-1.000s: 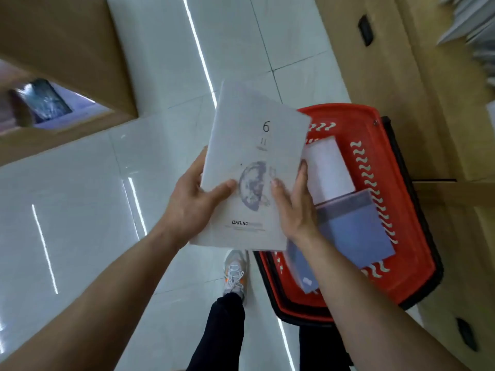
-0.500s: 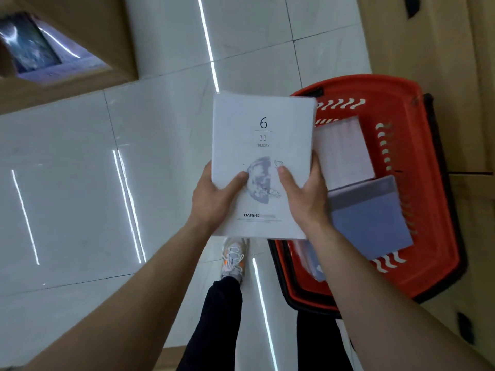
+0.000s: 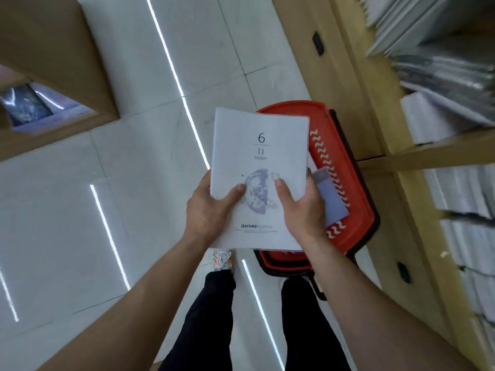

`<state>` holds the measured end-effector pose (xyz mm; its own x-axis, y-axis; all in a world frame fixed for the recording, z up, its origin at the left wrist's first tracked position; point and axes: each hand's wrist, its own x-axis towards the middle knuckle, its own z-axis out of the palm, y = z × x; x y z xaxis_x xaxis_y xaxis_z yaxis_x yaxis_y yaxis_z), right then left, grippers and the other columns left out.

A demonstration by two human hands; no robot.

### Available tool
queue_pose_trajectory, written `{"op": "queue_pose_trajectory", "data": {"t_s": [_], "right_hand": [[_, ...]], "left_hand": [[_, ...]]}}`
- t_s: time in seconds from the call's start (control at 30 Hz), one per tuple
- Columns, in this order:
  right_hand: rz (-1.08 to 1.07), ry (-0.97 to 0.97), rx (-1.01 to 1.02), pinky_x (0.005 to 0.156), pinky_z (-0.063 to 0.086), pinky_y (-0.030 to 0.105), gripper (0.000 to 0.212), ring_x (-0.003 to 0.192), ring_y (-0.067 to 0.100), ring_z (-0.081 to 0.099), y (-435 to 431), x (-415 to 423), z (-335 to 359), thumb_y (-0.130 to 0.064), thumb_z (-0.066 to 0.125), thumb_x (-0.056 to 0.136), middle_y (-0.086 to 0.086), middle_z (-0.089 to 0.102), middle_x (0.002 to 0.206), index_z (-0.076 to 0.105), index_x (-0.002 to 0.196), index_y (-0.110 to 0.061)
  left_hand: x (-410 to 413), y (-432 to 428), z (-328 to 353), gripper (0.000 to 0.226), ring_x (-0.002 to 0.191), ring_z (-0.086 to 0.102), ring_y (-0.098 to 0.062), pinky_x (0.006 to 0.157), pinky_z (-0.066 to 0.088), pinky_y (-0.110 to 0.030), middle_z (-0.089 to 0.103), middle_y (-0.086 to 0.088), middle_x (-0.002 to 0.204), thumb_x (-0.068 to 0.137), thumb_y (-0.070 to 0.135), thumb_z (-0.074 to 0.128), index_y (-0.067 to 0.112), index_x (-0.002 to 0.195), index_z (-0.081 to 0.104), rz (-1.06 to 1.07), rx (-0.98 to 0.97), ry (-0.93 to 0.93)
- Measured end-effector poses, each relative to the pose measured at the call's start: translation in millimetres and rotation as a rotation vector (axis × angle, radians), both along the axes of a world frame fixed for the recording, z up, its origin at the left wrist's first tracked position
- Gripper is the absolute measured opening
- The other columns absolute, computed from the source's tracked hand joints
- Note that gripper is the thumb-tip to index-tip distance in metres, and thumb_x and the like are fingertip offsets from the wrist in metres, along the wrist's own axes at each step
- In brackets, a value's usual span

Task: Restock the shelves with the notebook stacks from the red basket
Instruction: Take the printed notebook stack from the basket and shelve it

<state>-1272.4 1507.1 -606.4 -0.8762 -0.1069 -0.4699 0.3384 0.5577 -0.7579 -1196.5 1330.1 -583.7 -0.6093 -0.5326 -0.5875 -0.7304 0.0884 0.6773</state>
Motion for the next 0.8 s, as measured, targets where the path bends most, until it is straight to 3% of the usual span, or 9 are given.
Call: {"op": "queue_pose_trajectory", "data": {"t_s": [0.13, 0.2, 0.27, 0.33, 0.43, 0.5, 0.6, 0.7, 0.8], "right_hand": [[-0.129, 0.022, -0.035, 0.08, 0.047, 0.008, 0.042, 0.102, -0.007, 0.063, 39, 15, 88, -0.045, 0.067, 0.092, -0.021, 0.068, 0.112, 0.058, 0.13, -0.031], [-0.207, 0.018, -0.054, 0.081, 0.048, 0.009, 0.042, 0.103, -0.007, 0.063, 62, 28, 131, -0.047, 0.067, 0.092, -0.02, 0.068, 0.114, 0.058, 0.13, -0.03], [-0.294, 0.021, -0.049, 0.078, 0.049, 0.011, 0.039, 0.1, -0.007, 0.064, 85, 44, 171, -0.048, 0.066, 0.091, -0.019, 0.068, 0.112, 0.059, 0.126, -0.031], [-0.394, 0.055, -0.029, 0.077, 0.049, 0.012, 0.042, 0.098, -0.007, 0.065, 110, 62, 205, -0.052, 0.066, 0.089, -0.018, 0.07, 0.111, 0.06, 0.125, -0.031], [-0.556, 0.084, 0.009, 0.067, 0.044, 0.003, 0.036, 0.089, -0.01, 0.065, 147, 89, 249, -0.048, 0.069, 0.089, -0.017, 0.071, 0.102, 0.064, 0.118, -0.027], [-0.673, 0.111, 0.022, 0.065, 0.044, 0.002, 0.034, 0.089, -0.009, 0.066, 172, 108, 271, -0.046, 0.07, 0.09, -0.017, 0.071, 0.101, 0.065, 0.117, -0.027], [-0.81, 0.159, 0.069, 0.068, 0.042, 0.001, 0.038, 0.089, -0.011, 0.062, 205, 132, 298, -0.045, 0.07, 0.09, -0.016, 0.071, 0.106, 0.064, 0.123, -0.027], [-0.936, 0.164, 0.084, 0.069, 0.041, 0.0, 0.036, 0.088, -0.014, 0.06, 238, 150, 316, -0.045, 0.069, 0.091, -0.017, 0.07, 0.105, 0.063, 0.122, -0.031], [-1.045, 0.167, 0.089, 0.069, 0.038, -0.004, 0.032, 0.091, -0.006, 0.063, 272, 165, 321, -0.043, 0.07, 0.091, -0.021, 0.068, 0.101, 0.065, 0.12, -0.031]], "left_hand": [[-3, 28, 79, 0.05, 0.091, 0.061, 0.008, 0.068, 0.041, -0.008, 0.065, 0.027, 0.1, 0.087, 0.051, 0.072, 0.041, 0.133, 0.057, -0.154, 0.018, 0.043], [-4, 45, 117, 0.049, 0.093, 0.065, -0.001, 0.072, 0.045, -0.014, 0.064, 0.028, 0.1, 0.087, 0.054, 0.071, 0.042, 0.132, 0.057, -0.242, 0.021, 0.067], [-4, 64, 151, 0.049, 0.096, 0.066, -0.007, 0.073, 0.047, -0.019, 0.067, 0.025, 0.101, 0.086, 0.056, 0.071, 0.043, 0.132, 0.057, -0.335, 0.032, 0.089], [-7, 86, 185, 0.048, 0.09, 0.065, -0.001, 0.068, 0.044, -0.012, 0.066, 0.025, 0.099, 0.086, 0.054, 0.071, 0.043, 0.131, 0.056, -0.446, 0.056, 0.111], [-12, 122, 225, 0.046, 0.093, 0.069, -0.004, 0.07, 0.051, -0.017, 0.068, 0.026, 0.099, 0.085, 0.056, 0.07, 0.042, 0.127, 0.058, -0.634, 0.088, 0.149], [-16, 150, 247, 0.049, 0.096, 0.069, -0.007, 0.079, 0.055, -0.026, 0.07, 0.023, 0.107, 0.085, 0.058, 0.07, 0.044, 0.13, 0.057, -0.762, 0.105, 0.172], [-20, 194, 275, 0.044, 0.093, 0.065, -0.002, 0.07, 0.044, -0.008, 0.068, 0.021, 0.107, 0.086, 0.054, 0.071, 0.039, 0.126, 0.06, -0.914, 0.112, 0.193], [-23, 239, 292, 0.032, 0.08, 0.059, 0.014, 0.064, 0.041, -0.001, 0.064, 0.028, 0.097, 0.088, 0.04, 0.075, 0.041, 0.117, 0.06, -1.017, 0.175, 0.182], [-24, 283, 290, 0.041, 0.099, 0.066, 0.0, 0.08, 0.048, -0.016, 0.071, 0.02, 0.11, 0.084, 0.043, 0.079, 0.036, 0.122, 0.064, -1.075, 0.234, 0.172]]}}
